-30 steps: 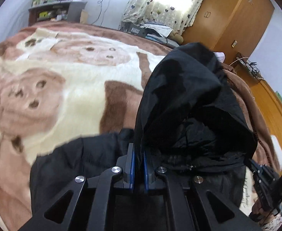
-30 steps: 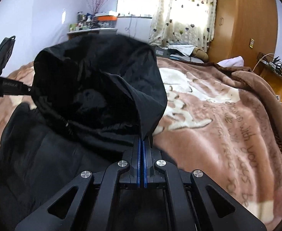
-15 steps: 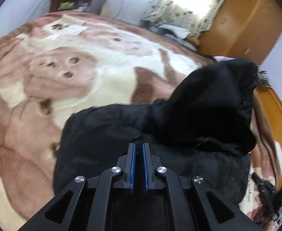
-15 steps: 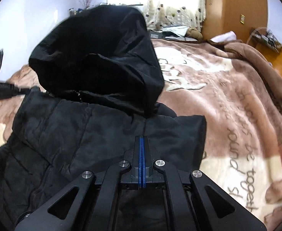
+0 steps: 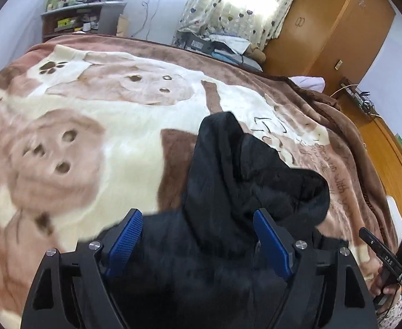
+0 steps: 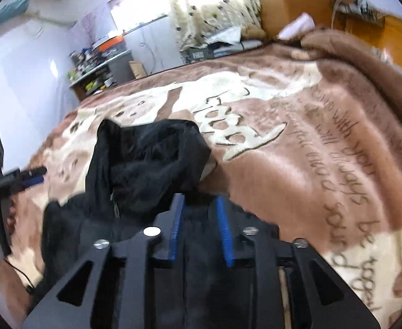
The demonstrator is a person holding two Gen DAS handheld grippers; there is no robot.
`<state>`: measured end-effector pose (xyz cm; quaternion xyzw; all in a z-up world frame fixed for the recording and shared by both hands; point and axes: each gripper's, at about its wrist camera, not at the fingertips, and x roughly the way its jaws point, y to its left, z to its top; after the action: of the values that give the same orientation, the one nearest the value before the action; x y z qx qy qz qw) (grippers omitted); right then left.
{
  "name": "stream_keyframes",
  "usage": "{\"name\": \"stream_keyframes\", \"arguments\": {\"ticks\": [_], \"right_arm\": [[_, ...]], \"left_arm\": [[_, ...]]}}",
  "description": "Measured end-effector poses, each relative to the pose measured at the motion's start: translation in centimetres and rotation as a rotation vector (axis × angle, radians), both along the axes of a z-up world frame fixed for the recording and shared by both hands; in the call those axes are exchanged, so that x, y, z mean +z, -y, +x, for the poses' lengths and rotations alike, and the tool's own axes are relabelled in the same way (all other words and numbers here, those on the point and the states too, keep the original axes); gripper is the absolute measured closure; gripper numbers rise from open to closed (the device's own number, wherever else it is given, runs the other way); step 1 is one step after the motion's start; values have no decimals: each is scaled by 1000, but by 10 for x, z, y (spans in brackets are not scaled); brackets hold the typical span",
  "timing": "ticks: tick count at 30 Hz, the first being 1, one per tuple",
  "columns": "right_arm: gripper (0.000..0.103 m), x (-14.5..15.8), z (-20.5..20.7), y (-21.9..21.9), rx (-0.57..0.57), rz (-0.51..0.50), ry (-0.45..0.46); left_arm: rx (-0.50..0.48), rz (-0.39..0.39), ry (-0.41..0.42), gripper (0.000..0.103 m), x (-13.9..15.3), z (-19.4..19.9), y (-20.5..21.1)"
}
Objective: Fold large clothes
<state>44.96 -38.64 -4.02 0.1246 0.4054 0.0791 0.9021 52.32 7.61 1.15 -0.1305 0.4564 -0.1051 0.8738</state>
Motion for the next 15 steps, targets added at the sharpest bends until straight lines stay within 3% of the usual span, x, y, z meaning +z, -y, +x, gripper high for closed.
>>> {"name": "stream_keyframes", "arguments": {"ticks": [4,6,12,13,15], "right_arm": [[52,-10,51,16,-58,128,-25],[34,-21,74,18,-51,228,-63],[33,-43,110,-15,-22,201,-110],[33,-45,111,-20,-17,192,-111],[59,-44,113,-31,-3,146,-101]], "left_arm": [[9,26,-19,20,-8,48,10],[-13,-17,-52,20,-19,67,16],[-4,22,-114,25,-56,96,42],[-8,33,-123,34,-60,99,47],[-7,58,-145,91,-66,102,54]]}}
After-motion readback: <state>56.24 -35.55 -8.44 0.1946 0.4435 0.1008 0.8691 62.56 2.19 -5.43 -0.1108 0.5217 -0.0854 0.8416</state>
